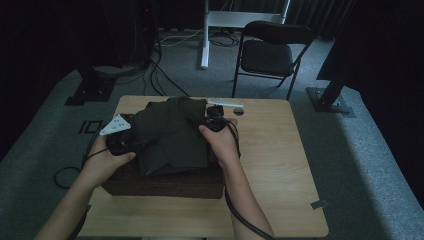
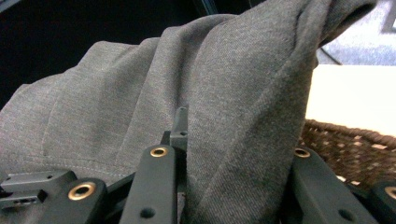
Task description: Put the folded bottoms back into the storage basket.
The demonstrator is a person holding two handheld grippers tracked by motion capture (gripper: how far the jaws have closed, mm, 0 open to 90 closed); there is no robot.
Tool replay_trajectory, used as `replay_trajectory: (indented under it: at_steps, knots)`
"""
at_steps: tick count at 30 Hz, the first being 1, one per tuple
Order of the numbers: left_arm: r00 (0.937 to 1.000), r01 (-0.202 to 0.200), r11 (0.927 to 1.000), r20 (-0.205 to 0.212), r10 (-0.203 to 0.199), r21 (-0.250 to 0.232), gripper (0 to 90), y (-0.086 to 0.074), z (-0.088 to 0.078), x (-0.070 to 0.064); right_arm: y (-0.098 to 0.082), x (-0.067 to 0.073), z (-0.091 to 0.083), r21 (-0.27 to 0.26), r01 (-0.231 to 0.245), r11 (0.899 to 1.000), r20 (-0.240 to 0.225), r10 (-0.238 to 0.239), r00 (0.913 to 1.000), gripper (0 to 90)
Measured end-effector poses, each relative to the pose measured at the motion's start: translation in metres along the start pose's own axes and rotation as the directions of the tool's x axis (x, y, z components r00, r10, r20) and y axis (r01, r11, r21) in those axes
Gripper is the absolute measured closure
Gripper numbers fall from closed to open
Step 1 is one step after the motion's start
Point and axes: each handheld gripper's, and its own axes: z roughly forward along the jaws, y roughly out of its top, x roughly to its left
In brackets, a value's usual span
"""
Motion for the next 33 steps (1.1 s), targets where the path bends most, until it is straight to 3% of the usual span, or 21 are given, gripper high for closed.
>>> replay_trajectory:
  at_steps: [7,19,22,27,33]
  knots:
    - [0.9998,0.017,0.9979,0.005,-0.017,0.063,67.1,-0.017,0.019,0.020,-0.020,-0.013,0.026,0.030,-0.044,0.999,0.018,0.043,0.9989,68.1]
    - [0.9998,-0.014,0.9923,-0.015,0.016,0.123,66.7,-0.039,0.059,0.040,-0.049,-0.039,0.058,0.040,-0.066,0.997,0.111,0.061,0.9920,68.2]
    - [0.9996,-0.005,0.9905,-0.026,0.009,0.137,66.5,-0.044,0.065,0.044,-0.053,-0.040,0.064,0.051,-0.064,0.997,0.135,0.056,0.9892,68.2]
    - [0.9998,0.019,0.9869,-0.006,-0.019,0.160,66.5,-0.053,0.069,0.050,-0.058,-0.041,0.069,0.077,-0.058,0.995,0.152,0.045,0.9874,68.2]
    - [0.9998,0.015,0.9800,0.006,-0.017,0.198,66.2,-0.064,0.072,0.050,-0.069,-0.042,0.071,0.117,-0.066,0.991,0.155,0.047,0.9867,68.3]
